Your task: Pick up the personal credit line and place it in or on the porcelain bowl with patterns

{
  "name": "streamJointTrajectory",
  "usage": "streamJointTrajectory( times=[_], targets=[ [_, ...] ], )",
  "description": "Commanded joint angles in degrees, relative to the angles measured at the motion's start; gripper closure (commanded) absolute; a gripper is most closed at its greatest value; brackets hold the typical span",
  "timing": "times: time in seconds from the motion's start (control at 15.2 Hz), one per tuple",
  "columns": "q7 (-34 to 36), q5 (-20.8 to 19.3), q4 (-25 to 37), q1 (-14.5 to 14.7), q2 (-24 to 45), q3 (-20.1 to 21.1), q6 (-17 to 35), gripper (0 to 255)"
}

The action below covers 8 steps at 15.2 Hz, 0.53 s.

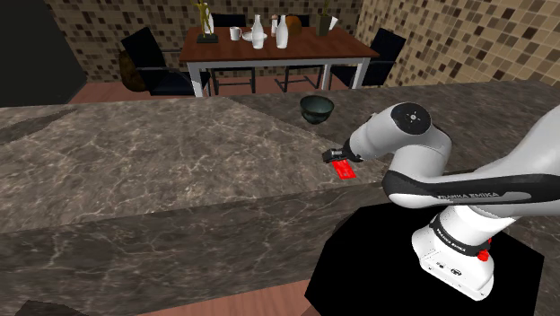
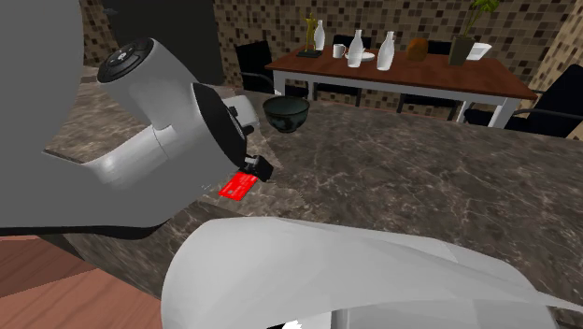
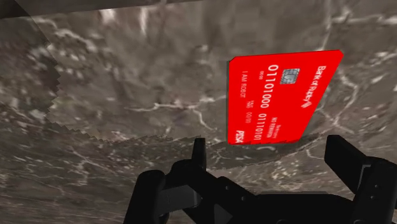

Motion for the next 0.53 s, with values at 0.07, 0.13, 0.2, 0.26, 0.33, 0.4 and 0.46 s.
streamJointTrajectory(
  times=[0.07,0.13,0.2,0.26,0.33,0.4,0.46],
  targets=[
    [0.0,0.0,0.0,0.0,0.0,0.0,0.1,0],
    [0.0,0.0,0.0,0.0,0.0,0.0,0.1,255],
    [0.0,0.0,0.0,0.0,0.0,0.0,0.1,255],
    [0.0,0.0,0.0,0.0,0.0,0.0,0.0,255],
    [0.1,0.0,0.0,0.0,0.0,0.1,0.0,255],
    [0.0,0.0,0.0,0.0,0.0,0.0,-0.1,255],
    [0.1,0.0,0.1,0.0,0.0,0.0,-0.1,255]
  ],
)
